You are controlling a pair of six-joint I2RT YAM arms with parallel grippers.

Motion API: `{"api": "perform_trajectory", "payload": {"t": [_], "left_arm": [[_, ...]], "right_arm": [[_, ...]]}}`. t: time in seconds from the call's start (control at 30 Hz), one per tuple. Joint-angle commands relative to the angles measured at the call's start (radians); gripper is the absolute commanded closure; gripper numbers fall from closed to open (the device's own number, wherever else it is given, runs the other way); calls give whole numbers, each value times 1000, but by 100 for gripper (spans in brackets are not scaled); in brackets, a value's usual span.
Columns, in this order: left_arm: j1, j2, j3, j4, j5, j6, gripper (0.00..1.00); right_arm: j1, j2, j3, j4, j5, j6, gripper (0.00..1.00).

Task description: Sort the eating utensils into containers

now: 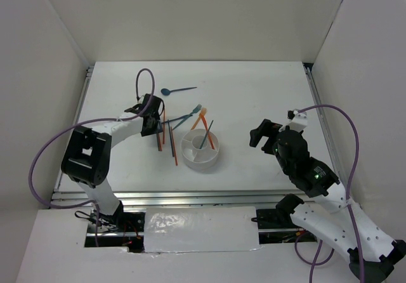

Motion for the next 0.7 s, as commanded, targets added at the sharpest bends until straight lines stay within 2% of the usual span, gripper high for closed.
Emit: {"api": "perform_trajectory", "payload": {"t": [0.0,0.67], "left_arm": [[0,28,6,11,-11,1,47],[2,97,6,-14,-57,-9,51]], "right_arm": [[7,-5,13,34,10,4,0],[7,-2,19,34,4,4,0]]}}
